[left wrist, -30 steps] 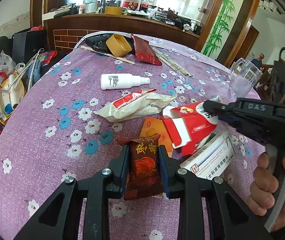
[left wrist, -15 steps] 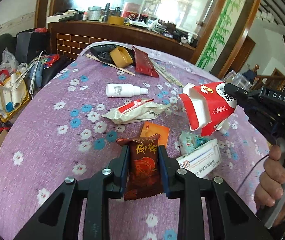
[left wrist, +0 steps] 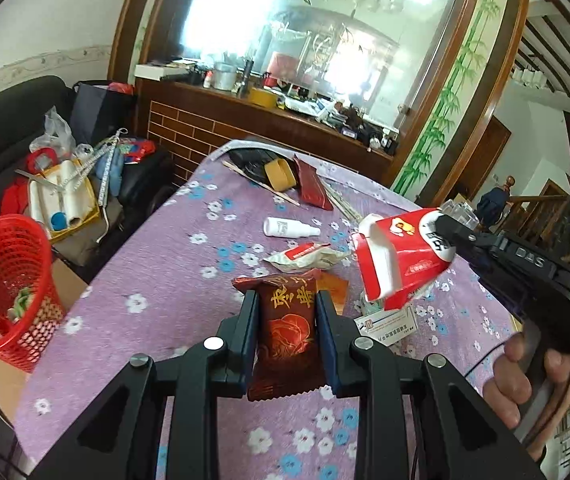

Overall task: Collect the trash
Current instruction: 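Carry snack bag and cigarette box to the red basket and open both tools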

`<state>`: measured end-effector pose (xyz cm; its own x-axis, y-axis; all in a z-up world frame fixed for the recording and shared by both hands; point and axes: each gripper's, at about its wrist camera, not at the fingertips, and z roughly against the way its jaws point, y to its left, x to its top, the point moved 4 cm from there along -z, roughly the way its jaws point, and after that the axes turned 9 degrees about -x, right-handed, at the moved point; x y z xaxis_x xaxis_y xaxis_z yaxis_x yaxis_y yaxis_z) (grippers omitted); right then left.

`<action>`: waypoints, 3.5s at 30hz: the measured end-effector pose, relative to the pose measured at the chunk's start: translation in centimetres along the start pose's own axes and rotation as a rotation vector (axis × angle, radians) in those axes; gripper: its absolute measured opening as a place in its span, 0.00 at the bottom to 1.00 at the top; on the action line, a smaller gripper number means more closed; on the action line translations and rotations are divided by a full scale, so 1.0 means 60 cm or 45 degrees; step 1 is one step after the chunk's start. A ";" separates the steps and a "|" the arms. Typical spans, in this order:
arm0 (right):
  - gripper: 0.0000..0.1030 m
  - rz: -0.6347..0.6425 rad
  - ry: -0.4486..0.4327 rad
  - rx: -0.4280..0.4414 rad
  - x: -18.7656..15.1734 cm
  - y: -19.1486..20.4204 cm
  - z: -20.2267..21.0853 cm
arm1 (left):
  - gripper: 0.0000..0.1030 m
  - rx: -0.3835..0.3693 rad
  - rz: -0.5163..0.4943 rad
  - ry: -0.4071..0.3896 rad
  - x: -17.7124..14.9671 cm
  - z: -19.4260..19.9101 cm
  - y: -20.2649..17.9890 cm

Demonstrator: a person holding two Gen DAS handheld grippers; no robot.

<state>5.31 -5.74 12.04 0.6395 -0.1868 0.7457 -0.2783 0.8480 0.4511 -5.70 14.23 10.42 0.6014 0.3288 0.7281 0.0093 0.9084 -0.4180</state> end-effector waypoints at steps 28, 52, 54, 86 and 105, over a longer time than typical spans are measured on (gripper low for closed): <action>0.07 0.124 -0.098 0.127 -0.074 0.257 0.043 | 0.29 0.103 0.123 -0.256 0.009 0.179 0.152; 0.07 0.220 0.124 0.303 -0.168 0.430 -0.104 | 0.29 0.306 0.306 -0.345 0.020 0.241 0.346; 0.07 0.225 0.157 0.316 -0.182 0.444 -0.124 | 0.29 0.321 0.314 -0.341 0.020 0.239 0.358; 0.10 0.250 0.440 0.326 -0.300 0.511 -0.294 | 0.50 0.391 0.537 -0.193 -0.018 0.179 0.512; 0.83 0.153 0.289 0.332 -0.201 0.388 -0.157 | 0.72 0.174 0.223 -0.198 0.002 0.159 0.267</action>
<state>-2.13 20.93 8.94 0.7257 0.0457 0.6865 -0.5157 0.6966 0.4988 -13.12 31.29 9.01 0.4540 0.5105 0.7302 -0.1983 0.8569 -0.4758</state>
